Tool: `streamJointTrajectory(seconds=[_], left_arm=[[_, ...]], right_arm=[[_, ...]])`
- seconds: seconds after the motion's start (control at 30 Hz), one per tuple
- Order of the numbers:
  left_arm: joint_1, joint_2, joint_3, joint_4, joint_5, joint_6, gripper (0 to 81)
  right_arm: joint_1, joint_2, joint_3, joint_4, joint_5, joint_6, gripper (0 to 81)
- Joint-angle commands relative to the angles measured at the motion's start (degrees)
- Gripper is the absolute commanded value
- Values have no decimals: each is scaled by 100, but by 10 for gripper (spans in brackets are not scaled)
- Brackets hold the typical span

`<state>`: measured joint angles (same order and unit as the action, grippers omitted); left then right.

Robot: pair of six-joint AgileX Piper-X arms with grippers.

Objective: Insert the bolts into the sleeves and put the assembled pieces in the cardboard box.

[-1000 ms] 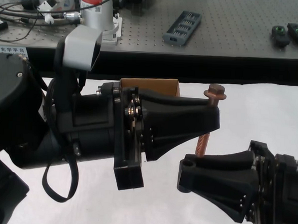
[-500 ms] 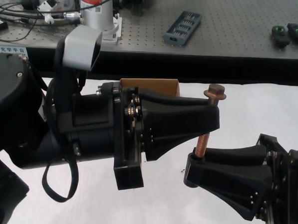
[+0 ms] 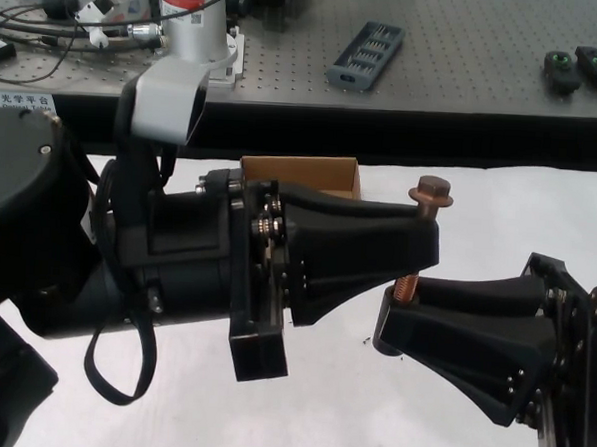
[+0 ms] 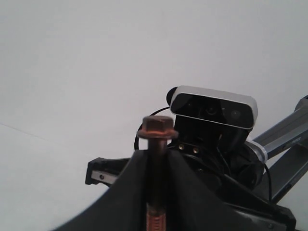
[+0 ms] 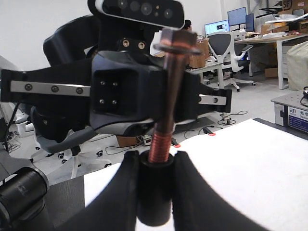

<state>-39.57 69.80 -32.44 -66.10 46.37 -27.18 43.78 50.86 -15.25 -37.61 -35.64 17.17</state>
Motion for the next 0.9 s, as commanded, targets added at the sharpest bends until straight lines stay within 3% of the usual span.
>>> streamJointTrajectory(seconds=[0.0,0.2,0.27,0.37,0.43,0.67,0.87], left_arm=[[-6,-14,-35,-80,100,-111,6],[-6,-14,-35,-80,98,-133,25],[-6,-14,-35,-80,98,-133,117],[-6,-14,-35,-80,67,-212,316],[-6,-14,-35,-80,-21,-434,391],[-6,-14,-35,-212,-33,-454,337],[-6,-14,-35,-422,-334,-454,402]], right_arm=[[-37,-52,-82,-176,-87,-4,39],[-37,-52,-82,-176,-87,-4,39],[-37,-52,-82,-175,-54,-4,39],[-37,-52,-82,-175,40,-4,39],[-37,-52,-82,-175,40,-4,39],[-37,-52,-82,-175,166,-4,39],[-37,-52,-82,-175,166,-4,39]])
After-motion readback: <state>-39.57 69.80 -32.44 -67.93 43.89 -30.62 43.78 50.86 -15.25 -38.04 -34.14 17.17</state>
